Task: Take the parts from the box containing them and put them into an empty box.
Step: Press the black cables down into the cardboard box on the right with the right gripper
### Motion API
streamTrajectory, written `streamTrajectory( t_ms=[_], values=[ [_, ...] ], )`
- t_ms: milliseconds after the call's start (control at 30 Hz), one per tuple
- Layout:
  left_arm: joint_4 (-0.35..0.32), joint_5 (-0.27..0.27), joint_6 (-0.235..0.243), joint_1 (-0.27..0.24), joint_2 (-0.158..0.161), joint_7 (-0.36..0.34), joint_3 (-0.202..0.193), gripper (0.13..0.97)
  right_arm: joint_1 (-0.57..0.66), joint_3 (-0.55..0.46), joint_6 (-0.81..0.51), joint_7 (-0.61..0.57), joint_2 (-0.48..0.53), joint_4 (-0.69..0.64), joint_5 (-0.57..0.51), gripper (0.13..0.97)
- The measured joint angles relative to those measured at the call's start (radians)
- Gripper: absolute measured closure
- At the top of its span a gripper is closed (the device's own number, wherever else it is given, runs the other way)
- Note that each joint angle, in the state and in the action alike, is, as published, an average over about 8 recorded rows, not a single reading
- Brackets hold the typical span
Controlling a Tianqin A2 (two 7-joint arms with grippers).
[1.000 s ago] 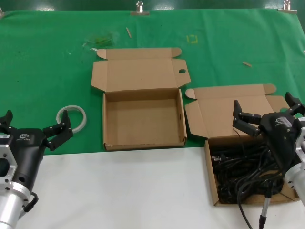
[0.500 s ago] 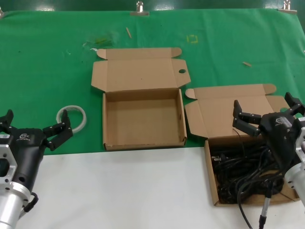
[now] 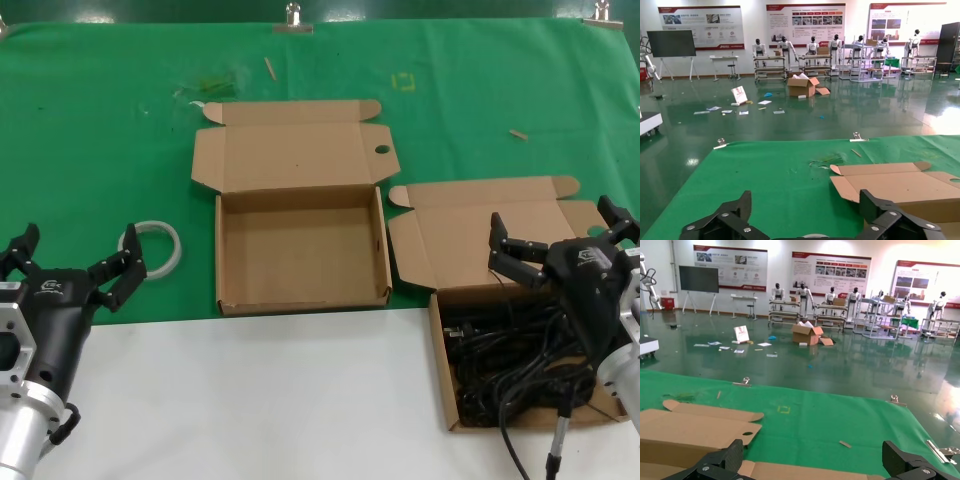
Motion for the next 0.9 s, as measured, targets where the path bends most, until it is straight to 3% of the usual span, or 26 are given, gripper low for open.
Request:
streamTrajectory(
  t_ms=[133,400,567,800,900],
  values=[
    [0.000,0.000,0.000,0.000,0.000,0.000,0.000,0.338,0.000,-0.017,0.013,0.005,0.017,-0.002,0.006,0.129],
    [0.000,0.000,0.000,0.000,0.000,0.000,0.000,0.536,0.016,-0.055,0.028,0.013,0.067,-0.009,0.018,0.129],
    [0.000,0.000,0.000,0.000,0.000,0.000,0.000,0.561,0.037,-0.083,0.010,0.023,0.115,-0.020,0.021,0.129],
    [0.000,0.000,0.000,0.000,0.000,0.000,0.000,0.740,0.082,-0.123,-0.108,0.036,0.208,-0.035,0.021,0.129],
    [0.000,0.000,0.000,0.000,0.000,0.000,0.000,0.774,0.117,-0.133,-0.206,0.023,0.255,-0.048,0.024,0.129]
  ],
)
